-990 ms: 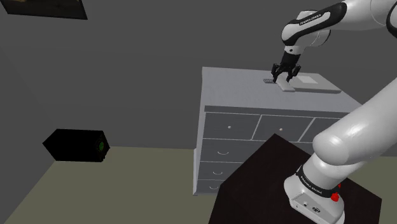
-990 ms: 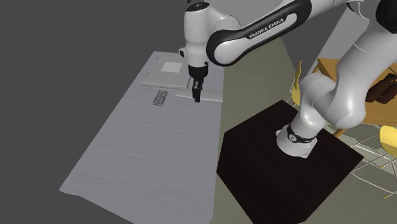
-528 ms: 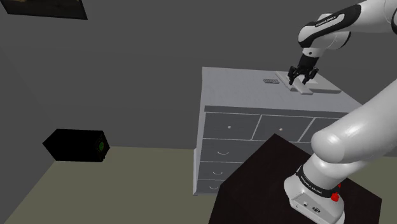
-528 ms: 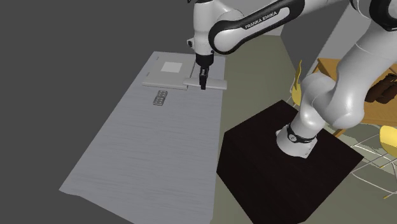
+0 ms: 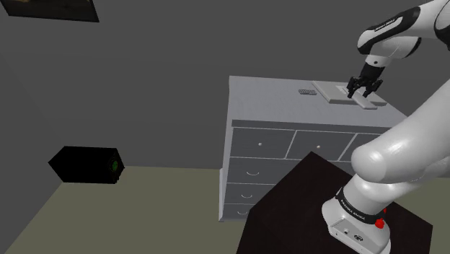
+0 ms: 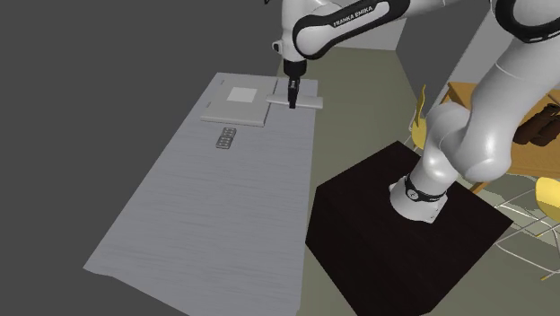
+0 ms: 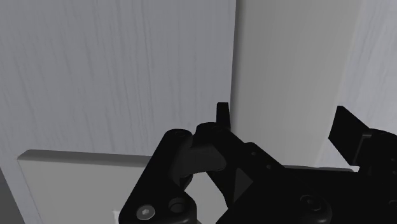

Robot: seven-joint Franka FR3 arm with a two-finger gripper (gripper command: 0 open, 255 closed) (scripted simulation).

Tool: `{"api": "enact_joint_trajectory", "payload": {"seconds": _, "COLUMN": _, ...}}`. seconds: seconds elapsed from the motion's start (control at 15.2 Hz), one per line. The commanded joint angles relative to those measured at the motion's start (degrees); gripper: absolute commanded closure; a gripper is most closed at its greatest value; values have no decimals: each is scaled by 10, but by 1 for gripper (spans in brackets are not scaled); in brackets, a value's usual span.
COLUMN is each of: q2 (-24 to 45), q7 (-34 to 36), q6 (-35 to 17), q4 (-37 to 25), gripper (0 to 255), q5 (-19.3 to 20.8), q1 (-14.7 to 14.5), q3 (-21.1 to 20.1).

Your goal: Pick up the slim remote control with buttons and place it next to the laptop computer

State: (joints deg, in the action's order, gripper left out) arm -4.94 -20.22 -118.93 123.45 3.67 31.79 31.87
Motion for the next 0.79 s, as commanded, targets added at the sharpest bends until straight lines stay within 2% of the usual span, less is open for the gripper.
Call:
{"api": "enact_joint_trajectory", "payload": {"seconds": 0.0, "q2": 8, "q7": -36, "q6": 5, "q4": -13, "gripper": 255, "q5": -4, "q1": 14, "q3": 19}}
{"api": "enact_joint_trajectory", "payload": {"seconds": 0.4, "q2": 74, "q7": -145, "q6": 15, "q4": -78, "gripper": 255, "q5": -47, "q1": 55, "q3": 66}}
{"api": "enact_joint_trajectory", "payload": {"seconds": 0.73, "q2": 149, "q7": -239, "q6": 33, "q4": -152, "gripper": 255, "q5": -102, "q1": 105, "q3": 91}}
